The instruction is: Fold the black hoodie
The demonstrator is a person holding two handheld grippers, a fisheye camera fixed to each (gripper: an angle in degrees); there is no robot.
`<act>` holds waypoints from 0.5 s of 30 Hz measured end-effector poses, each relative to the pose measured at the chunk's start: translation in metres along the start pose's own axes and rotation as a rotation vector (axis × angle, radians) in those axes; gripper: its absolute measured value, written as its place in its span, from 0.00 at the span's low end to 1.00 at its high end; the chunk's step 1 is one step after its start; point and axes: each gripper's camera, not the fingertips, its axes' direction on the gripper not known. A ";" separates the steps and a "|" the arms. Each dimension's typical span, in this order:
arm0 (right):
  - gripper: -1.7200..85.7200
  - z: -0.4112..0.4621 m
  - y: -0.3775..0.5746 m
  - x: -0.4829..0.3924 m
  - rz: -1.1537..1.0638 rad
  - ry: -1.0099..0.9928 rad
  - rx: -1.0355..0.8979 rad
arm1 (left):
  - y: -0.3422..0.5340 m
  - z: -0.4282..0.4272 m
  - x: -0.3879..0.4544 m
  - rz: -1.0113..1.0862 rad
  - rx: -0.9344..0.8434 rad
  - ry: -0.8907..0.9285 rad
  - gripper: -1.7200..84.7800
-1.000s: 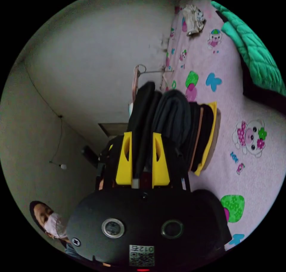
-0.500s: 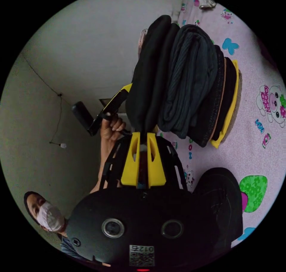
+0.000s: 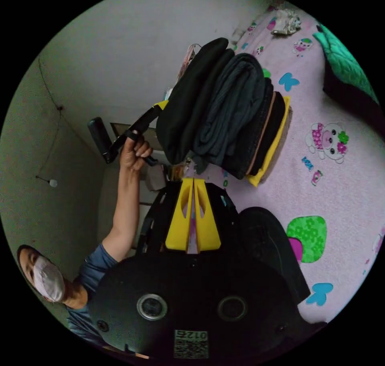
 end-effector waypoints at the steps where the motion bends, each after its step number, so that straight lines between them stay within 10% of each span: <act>1: 0.01 -0.002 0.024 0.000 -0.010 0.044 0.016 | -0.001 -0.003 0.013 0.018 0.027 -0.009 0.02; 15: 0.01 -0.090 0.365 -0.043 -0.001 0.805 0.469 | -0.097 0.058 0.323 0.227 0.270 0.654 0.02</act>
